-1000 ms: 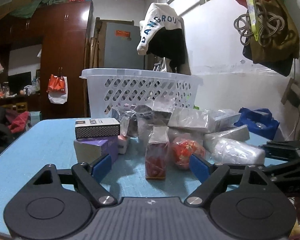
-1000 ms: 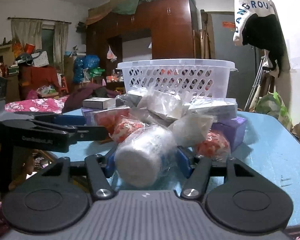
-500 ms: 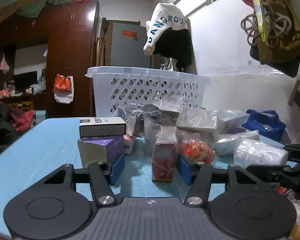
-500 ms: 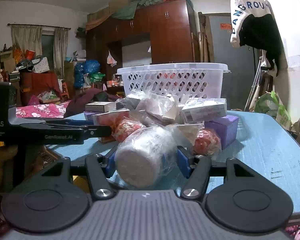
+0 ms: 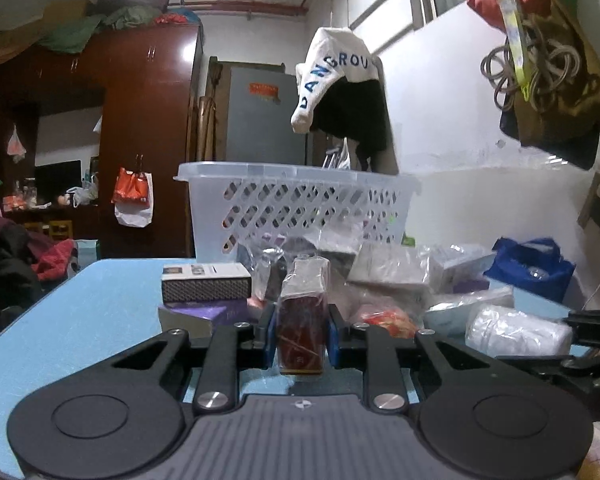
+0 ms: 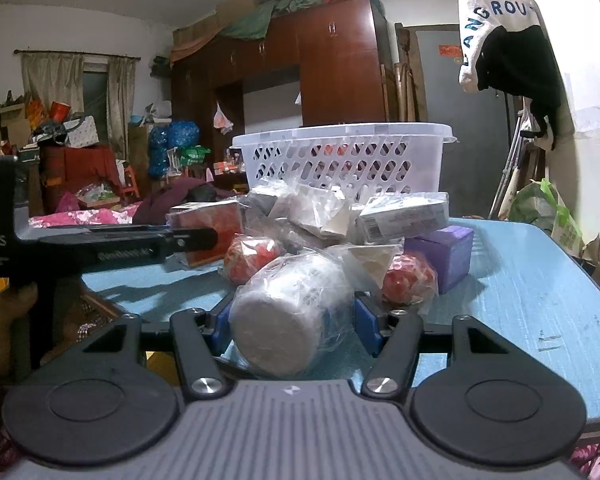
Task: Organize objects
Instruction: 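Grasp a small red-brown box with the left gripper while the right grasps a bagged white bottle, then carry both held items over the white basket and open both grippers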
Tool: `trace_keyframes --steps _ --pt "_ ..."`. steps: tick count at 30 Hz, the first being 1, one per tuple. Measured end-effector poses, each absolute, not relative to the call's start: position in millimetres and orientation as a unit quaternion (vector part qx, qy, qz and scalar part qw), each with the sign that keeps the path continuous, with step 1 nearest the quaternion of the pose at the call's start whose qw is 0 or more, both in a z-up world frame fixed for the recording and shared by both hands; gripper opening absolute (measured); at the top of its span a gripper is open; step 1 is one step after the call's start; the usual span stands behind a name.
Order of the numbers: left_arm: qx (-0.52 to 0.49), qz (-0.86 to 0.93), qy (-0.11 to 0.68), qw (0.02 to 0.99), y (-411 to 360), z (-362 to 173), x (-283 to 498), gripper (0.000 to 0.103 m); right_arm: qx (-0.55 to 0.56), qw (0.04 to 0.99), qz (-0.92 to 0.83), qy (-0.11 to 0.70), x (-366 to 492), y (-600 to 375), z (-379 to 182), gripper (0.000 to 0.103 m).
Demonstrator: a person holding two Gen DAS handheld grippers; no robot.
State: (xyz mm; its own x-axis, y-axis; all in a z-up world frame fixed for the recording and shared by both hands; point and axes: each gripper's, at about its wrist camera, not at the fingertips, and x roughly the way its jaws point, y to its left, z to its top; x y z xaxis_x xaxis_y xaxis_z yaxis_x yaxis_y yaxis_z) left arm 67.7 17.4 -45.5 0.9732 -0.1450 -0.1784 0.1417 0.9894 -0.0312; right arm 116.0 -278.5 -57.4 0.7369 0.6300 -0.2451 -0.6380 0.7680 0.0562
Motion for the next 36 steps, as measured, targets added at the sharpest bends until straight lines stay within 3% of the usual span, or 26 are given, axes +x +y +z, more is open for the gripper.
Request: trace_keyframes --steps 12,24,30,36 --pt "-0.027 -0.075 0.078 0.994 31 -42 56 0.028 -0.004 0.933 0.343 0.109 113 -285 -51 0.063" --pt "-0.052 -0.079 0.029 0.995 46 -4 43 0.028 -0.009 0.941 0.338 0.029 106 -287 -6 0.063" --pt "-0.057 -0.106 0.028 0.992 48 49 91 0.028 -0.049 0.942 0.332 0.024 157 -260 38 0.063" --pt "-0.065 -0.123 0.098 0.985 48 106 185 0.028 -0.076 0.946 0.307 0.075 248 -229 80 0.063"
